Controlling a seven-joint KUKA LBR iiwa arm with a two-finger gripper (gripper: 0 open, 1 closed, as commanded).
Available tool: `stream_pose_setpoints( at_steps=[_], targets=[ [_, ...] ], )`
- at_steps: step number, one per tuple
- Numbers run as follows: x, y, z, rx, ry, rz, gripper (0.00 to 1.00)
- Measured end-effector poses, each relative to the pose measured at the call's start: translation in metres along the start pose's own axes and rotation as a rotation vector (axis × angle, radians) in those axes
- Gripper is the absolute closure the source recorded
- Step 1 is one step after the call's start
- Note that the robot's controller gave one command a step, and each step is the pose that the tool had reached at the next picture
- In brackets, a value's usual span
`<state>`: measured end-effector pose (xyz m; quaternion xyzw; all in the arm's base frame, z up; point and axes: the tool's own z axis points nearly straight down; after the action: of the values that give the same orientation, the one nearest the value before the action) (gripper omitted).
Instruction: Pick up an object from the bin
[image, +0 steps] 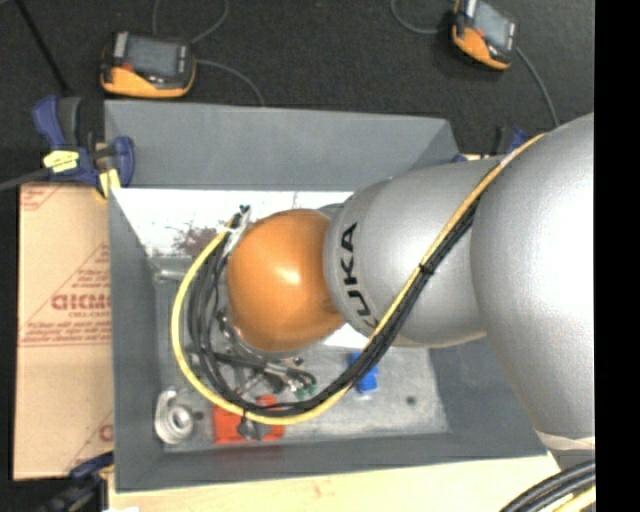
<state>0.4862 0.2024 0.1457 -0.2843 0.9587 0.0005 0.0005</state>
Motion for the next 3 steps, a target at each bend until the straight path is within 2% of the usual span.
stream_pose_setpoints(
  at_steps=[1,2,3],
  targets=[
    [0.037,-0.055,0.074,0.000,0.005,-0.049,0.00],
    [0.032,-0.053,0.068,0.001,-0.006,-0.050,1.00],
    [-0.002,-0.020,-0.035,0.003,-0.011,-0.004,1.00]
  ],
)
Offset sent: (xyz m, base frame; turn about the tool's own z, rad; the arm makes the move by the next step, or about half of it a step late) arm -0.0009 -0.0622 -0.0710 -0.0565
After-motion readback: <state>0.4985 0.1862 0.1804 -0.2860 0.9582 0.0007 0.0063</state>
